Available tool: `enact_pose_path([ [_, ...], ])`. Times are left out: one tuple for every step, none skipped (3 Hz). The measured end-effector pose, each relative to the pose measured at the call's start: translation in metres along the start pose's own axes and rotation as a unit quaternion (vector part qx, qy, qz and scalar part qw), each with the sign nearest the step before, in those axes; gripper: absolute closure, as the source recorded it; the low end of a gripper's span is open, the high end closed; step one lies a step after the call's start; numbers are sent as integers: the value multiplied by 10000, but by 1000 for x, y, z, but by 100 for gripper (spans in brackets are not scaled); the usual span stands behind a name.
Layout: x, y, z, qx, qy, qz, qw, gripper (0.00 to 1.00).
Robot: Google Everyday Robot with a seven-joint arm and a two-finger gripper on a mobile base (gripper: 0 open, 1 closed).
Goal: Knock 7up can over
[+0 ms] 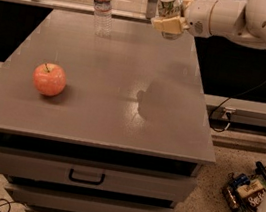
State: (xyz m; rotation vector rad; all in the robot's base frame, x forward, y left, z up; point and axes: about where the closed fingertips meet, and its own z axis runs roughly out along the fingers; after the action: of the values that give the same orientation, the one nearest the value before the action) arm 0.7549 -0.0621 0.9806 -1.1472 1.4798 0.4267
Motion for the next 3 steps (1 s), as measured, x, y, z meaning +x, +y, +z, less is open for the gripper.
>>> enact_pose_path([
  [-22, -7, -13, -285, 579, -1010, 9928, 100],
  [-18, 11, -23, -891, 1397, -1998, 9657, 100],
  [-6, 29, -33, -1299, 2081, -2849, 9266, 100],
])
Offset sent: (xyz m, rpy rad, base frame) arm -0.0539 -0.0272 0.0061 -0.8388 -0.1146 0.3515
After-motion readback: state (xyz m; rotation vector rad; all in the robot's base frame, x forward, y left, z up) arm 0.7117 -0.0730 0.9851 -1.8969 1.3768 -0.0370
